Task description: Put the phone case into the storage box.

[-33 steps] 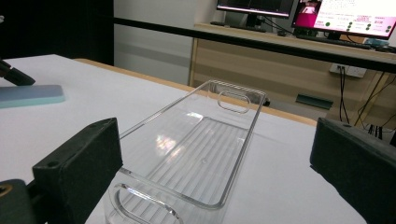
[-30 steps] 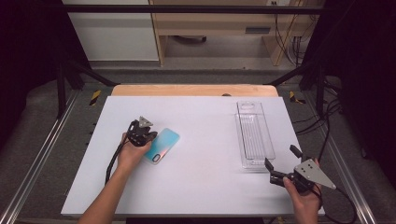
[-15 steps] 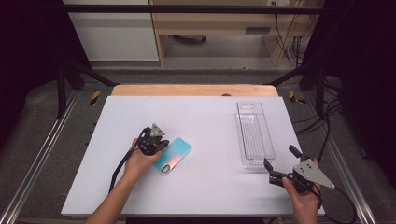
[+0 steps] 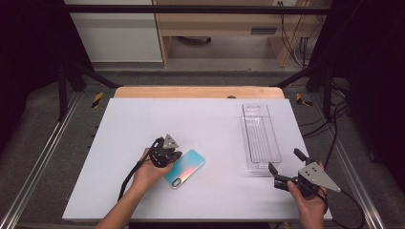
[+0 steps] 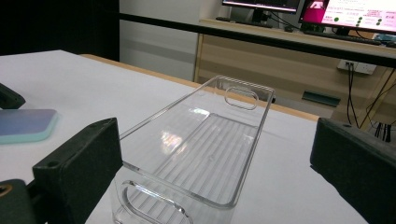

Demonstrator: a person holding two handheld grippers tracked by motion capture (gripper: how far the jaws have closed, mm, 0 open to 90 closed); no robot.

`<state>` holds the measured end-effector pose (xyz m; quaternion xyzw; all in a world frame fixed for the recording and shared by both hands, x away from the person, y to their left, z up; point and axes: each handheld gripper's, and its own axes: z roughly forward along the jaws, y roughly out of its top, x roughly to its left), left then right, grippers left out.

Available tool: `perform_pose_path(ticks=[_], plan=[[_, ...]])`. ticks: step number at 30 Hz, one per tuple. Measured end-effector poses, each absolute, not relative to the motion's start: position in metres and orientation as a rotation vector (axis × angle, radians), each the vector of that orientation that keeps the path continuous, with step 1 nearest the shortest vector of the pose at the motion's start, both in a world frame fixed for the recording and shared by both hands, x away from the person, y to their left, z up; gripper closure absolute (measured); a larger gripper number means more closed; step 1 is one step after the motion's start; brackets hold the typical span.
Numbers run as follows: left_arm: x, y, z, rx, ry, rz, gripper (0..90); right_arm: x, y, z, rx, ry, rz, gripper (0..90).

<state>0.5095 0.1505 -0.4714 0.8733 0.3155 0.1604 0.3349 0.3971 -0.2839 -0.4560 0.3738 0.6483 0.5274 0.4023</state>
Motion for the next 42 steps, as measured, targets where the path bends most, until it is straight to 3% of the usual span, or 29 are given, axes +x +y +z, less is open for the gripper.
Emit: perform_pose_path(ticks=[7, 11, 18, 24, 42], plan=[[0.501, 0.165, -0.460, 2.198, 0.851, 0.467, 88.7, 0.397, -0.287, -0.456, 0.951, 1.631, 1.332, 2.4], [0.490, 0.169, -0.454, 2.161, 0.839, 0.521, 72.5, 0.397, -0.287, -0.456, 0.951, 1.632, 1.331, 2.4], [0.473, 0.174, -0.453, 2.119, 0.856, 0.518, 27.8, 0.397, -0.286, -0.456, 0.949, 1.633, 1.331, 2.4], [0.463, 0.177, -0.455, 2.112, 0.871, 0.435, 7.7, 0.396, -0.286, -0.456, 0.948, 1.635, 1.330, 2.4], [0.443, 0.164, -0.478, 2.218, 0.838, 0.359, 5.6, 0.397, -0.286, -0.456, 0.950, 1.644, 1.331, 2.4]])
